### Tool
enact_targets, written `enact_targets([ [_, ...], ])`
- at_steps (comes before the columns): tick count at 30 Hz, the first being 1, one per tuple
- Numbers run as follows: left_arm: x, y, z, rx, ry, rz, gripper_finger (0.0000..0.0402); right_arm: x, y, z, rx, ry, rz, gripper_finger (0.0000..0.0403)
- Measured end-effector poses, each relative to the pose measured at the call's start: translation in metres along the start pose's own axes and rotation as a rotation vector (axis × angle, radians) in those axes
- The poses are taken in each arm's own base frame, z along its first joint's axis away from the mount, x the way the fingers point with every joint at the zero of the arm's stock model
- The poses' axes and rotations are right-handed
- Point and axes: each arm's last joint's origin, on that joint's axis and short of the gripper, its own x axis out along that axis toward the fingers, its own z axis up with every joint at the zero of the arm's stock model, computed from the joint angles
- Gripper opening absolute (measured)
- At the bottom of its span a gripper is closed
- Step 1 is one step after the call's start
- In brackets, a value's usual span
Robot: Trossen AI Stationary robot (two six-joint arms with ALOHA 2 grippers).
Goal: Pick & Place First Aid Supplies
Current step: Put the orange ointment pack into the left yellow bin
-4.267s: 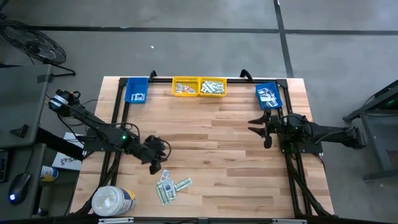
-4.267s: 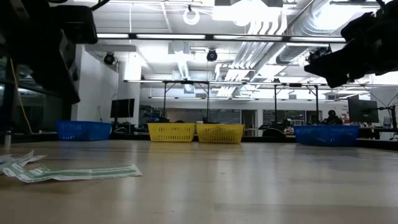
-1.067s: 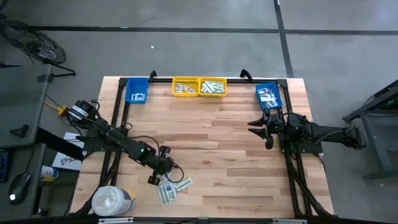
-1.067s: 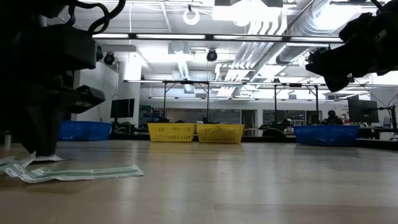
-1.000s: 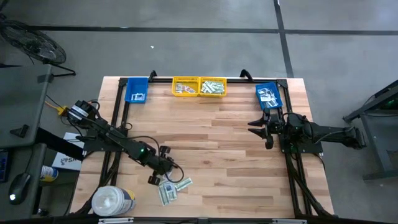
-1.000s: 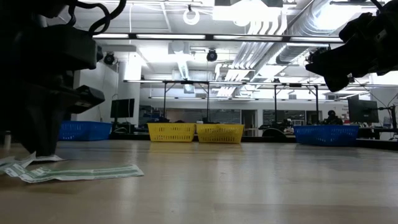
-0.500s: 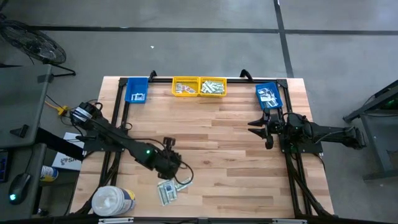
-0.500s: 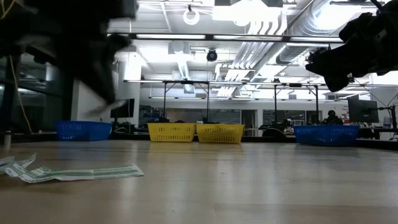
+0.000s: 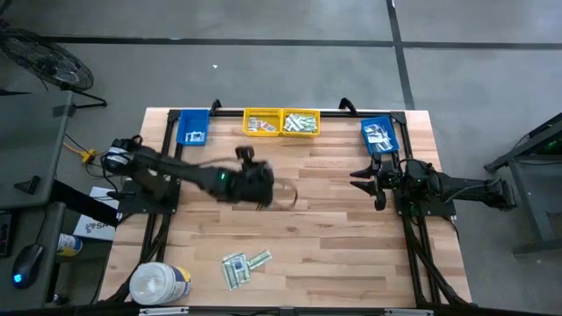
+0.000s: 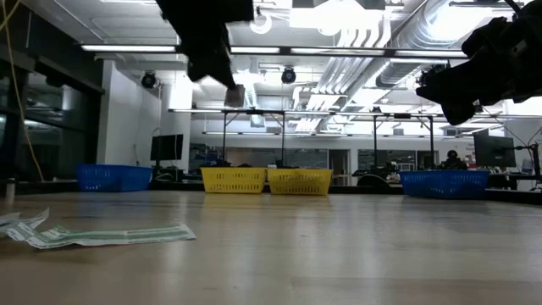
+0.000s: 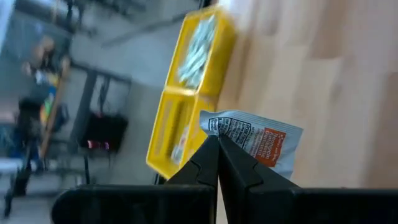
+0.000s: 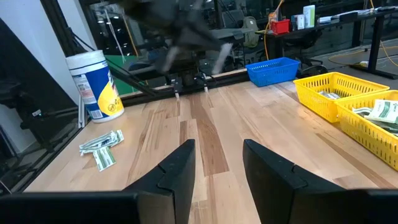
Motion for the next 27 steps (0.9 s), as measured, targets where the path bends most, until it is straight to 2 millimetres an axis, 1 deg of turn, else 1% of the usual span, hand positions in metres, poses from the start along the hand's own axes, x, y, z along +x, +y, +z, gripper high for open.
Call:
enact_targets([
  [5,0.053,0.041,-0.005,-0.092,0.112,-0.014,0.0,0.0,0.0,0.0,0.0,0.0,0.001,0.0129],
  [10,0.1,0.086,-0.017,-0.222,0.163,-0.024,0.0,0.0,0.0,0.0,0.0,0.0,0.001,0.0129],
  [14,0.129,0.12,-0.031,-0.357,0.164,-0.048,0.0,0.0,0.0,0.0,0.0,0.0,0.001,0.0129],
  [18,0.148,0.146,-0.044,-0.503,0.138,-0.071,0.0,0.0,0.0,0.0,0.0,0.0,0.001,0.0129],
  [20,0.157,0.153,-0.048,-0.556,0.128,-0.079,0.0,0.0,0.0,0.0,0.0,0.0,0.0,0.0129],
  [22,0.168,0.156,-0.054,-0.585,0.137,-0.096,0.0,0.0,0.0,0.0,0.0,0.0,0.0,0.0129],
  [27,0.199,0.153,-0.067,-0.613,0.178,-0.09,0.0,0.0,0.0,0.0,0.0,0.0,0.001,0.0129],
])
